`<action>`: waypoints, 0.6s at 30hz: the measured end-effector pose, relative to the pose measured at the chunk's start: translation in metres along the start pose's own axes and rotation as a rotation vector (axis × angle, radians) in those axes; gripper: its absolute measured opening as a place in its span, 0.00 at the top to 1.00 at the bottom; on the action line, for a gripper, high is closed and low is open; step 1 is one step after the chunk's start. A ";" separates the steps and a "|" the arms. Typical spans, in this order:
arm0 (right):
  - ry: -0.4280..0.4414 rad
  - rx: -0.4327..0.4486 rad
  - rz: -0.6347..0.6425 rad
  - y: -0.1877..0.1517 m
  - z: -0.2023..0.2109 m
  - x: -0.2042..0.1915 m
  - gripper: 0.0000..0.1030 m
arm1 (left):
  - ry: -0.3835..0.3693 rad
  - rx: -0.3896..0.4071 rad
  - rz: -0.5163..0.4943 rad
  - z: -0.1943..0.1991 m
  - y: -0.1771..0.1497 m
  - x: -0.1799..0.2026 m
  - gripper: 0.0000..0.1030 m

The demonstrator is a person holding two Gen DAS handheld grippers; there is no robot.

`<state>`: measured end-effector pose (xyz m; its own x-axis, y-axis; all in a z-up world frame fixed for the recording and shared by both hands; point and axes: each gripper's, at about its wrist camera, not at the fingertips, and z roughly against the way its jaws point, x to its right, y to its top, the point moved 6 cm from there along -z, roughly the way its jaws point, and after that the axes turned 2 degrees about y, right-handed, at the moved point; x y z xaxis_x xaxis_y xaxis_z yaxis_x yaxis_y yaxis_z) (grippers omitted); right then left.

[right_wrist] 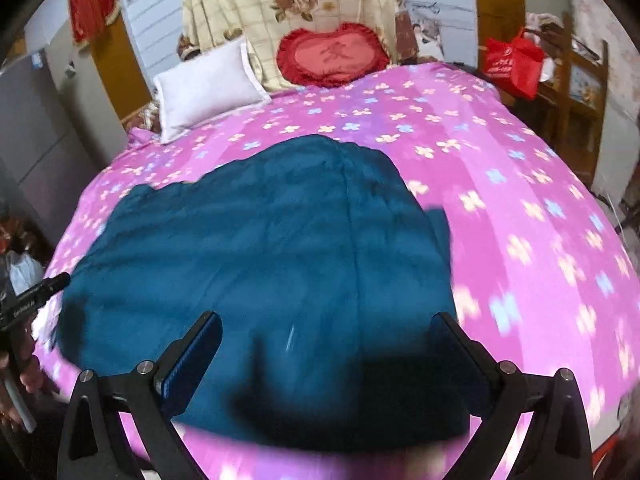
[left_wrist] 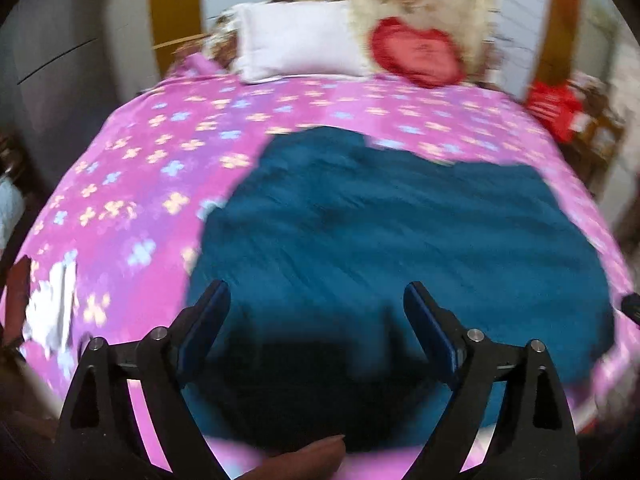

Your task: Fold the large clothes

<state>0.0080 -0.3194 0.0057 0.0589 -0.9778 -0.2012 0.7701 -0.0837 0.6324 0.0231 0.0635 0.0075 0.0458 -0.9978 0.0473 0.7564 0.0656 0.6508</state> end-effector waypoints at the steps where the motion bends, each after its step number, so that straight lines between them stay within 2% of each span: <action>1: -0.001 0.014 0.004 -0.009 0.012 -0.003 0.00 | -0.001 -0.006 -0.018 0.014 -0.012 0.008 0.14; 4: -0.039 0.057 0.019 -0.042 0.053 -0.010 0.00 | 0.012 -0.057 -0.068 0.042 -0.050 0.032 0.14; 9: -0.069 0.058 0.028 -0.083 0.089 -0.022 0.00 | -0.051 -0.100 -0.087 0.071 -0.095 0.069 0.14; 12: -0.109 0.078 0.084 -0.099 0.110 -0.032 0.00 | -0.067 -0.100 -0.098 0.083 -0.109 0.081 0.14; 18: -0.109 0.132 0.131 -0.115 0.147 -0.045 0.00 | -0.035 -0.051 -0.064 0.114 -0.115 0.077 0.14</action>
<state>-0.1768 -0.2942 0.0516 0.0784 -0.9964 -0.0336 0.6699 0.0277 0.7419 -0.1348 -0.0199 0.0223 -0.0259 -0.9991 0.0346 0.7895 0.0008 0.6137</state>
